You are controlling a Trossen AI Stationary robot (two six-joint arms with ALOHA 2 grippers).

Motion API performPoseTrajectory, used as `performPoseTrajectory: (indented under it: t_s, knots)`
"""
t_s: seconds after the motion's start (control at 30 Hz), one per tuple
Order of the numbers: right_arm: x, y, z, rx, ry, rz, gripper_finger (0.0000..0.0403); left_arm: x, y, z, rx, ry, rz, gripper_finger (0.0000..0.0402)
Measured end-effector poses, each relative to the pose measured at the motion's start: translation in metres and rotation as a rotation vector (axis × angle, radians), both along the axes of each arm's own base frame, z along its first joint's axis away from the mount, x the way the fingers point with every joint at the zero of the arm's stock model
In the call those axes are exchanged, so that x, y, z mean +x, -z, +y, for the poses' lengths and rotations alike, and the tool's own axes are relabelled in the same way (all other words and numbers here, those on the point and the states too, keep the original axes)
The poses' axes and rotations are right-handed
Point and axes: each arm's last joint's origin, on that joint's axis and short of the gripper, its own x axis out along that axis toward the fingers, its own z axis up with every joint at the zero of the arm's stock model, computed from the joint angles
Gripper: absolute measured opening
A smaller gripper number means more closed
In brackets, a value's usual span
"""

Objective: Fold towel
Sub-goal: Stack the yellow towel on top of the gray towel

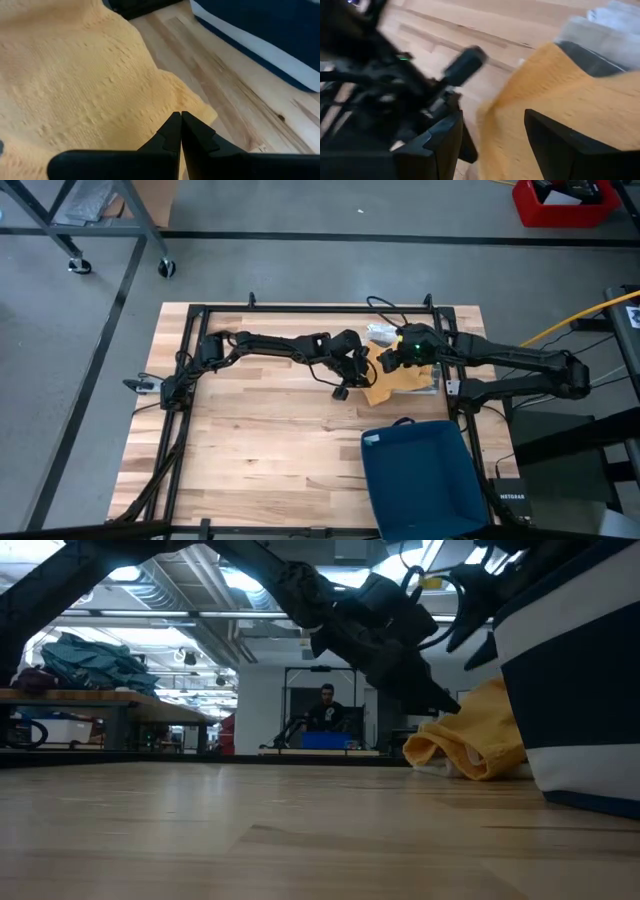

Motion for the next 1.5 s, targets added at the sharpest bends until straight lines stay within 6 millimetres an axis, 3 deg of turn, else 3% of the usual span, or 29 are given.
performPoseTrajectory:
  t_s: [0.37, 0.53, 0.63, 0.83, 1.0, 1.17, 1.33, 1.5]
  knots:
    - [0.008, -0.003, 0.011, -0.010, -0.094, -0.052, 0.0218, -0.001, 0.006, 0.000, -0.002, -0.003, -0.006, 0.0004]
    - [0.009, -0.001, 0.011, 0.055, -0.046, -0.051, 0.0210, 0.000, 0.003, 0.000, 0.000, -0.006, -0.037, 0.0004]
    - [0.006, 0.002, 0.012, 0.073, -0.048, -0.013, 0.0177, 0.001, 0.003, 0.000, 0.003, -0.005, -0.047, 0.0004]
    - [0.001, 0.013, 0.013, 0.088, -0.026, 0.116, 0.0074, 0.001, 0.003, 0.002, 0.027, -0.029, -0.048, 0.0004]
    - [-0.004, 0.017, 0.009, -0.005, 0.062, 0.207, 0.0007, 0.001, 0.002, 0.006, 0.126, -0.071, -0.059, 0.0004]
    - [-0.016, 0.022, 0.009, -0.025, 0.160, 0.333, 0.0021, 0.007, 0.013, 0.008, 0.144, -0.093, -0.076, 0.0004]
    - [-0.030, 0.027, 0.012, -0.002, 0.223, 0.471, 0.0005, 0.012, 0.035, 0.010, 0.162, -0.118, -0.055, 0.0004]
    - [-0.039, 0.027, 0.010, -0.102, 0.334, 0.543, 0.0011, 0.014, 0.043, 0.016, 0.222, -0.195, -0.069, 0.0004]
